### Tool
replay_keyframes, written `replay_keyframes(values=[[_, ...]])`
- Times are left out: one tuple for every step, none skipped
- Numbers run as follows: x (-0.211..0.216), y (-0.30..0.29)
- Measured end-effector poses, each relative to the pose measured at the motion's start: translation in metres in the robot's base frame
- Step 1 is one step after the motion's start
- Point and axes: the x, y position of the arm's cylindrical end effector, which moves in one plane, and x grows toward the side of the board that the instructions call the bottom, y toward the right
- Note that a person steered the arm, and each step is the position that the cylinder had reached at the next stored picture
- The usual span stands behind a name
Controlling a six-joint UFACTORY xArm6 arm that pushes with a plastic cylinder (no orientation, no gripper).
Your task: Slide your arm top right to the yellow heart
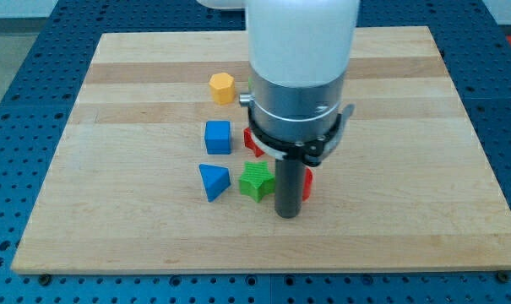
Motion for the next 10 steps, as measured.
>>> replay_keyframes(values=[[0.005,0.076],[-0.027,0.108],[-0.096,0.089],[-0.102,0.071],[-0.108,0.048],[-0.108,0.035],[-0.108,0.024],[-0.108,0.008],[-0.108,-0.007],[-0.108,-0.009]])
